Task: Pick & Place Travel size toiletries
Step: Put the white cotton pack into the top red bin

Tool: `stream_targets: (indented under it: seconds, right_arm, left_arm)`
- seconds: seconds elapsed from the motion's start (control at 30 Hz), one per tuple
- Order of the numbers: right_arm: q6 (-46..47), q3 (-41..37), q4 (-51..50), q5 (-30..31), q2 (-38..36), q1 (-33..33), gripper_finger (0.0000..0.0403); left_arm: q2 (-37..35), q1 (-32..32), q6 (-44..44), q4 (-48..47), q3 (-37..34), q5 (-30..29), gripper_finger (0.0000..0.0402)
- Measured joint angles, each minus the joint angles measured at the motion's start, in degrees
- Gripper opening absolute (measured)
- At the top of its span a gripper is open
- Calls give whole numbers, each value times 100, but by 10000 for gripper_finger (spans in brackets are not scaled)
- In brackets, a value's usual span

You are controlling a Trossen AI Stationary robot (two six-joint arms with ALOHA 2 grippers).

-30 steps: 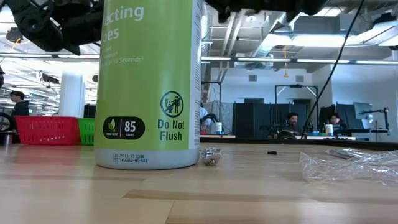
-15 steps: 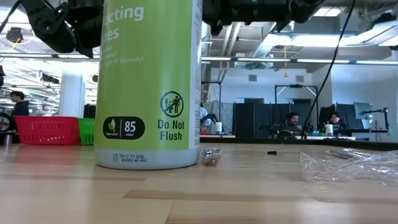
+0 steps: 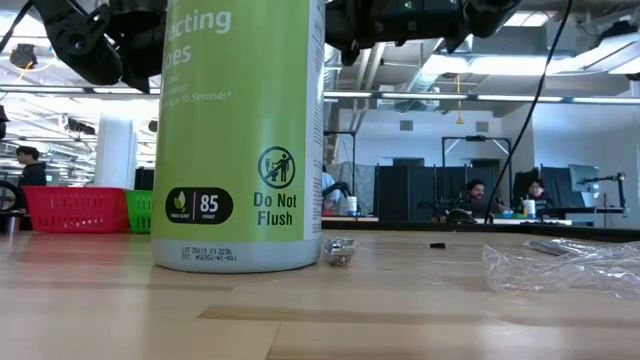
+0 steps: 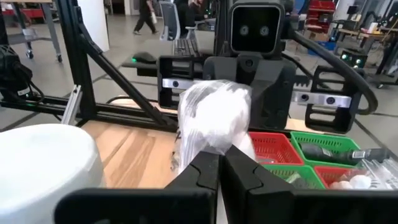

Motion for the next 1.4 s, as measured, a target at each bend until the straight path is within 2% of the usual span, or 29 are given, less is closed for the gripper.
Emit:
stream_targets:
  seconds: [0.3, 0.47, 0.63, 0.8, 0.93, 1.1, 1.2, 1.4]
  right_arm:
    - [0, 0, -500, 22, -7, -135, 8]
    - [-29, 8, -812, 17, -154, -224, 53]
    - [-42, -4, -1560, 17, -458, -239, 109]
    - [52, -4, -1946, 17, -542, -204, 152]
    - [286, -4, -2057, 17, -542, -172, 167]
    - [302, -37, -2137, 17, -542, -25, 169]
    - [302, -39, -2173, 16, -542, 91, 163]
    - [299, -39, -2194, 17, -542, 290, 147]
  left_arm:
    - [-31, 208, -238, -312, -8, -34, 6]
    - [-230, 273, -273, -328, -154, -45, 5]
    - [-865, 472, -299, -389, -546, -153, 5]
    - [-1564, 785, -300, -991, -870, -605, 5]
    - [-1951, 972, -277, -1805, -984, -1102, 5]
    - [-2169, 1217, -170, -2750, -991, -1988, 5]
    - [-2175, 1361, -169, -2976, -992, -2497, 5]
    - [-2159, 1702, -142, -3279, -992, -2941, 5]
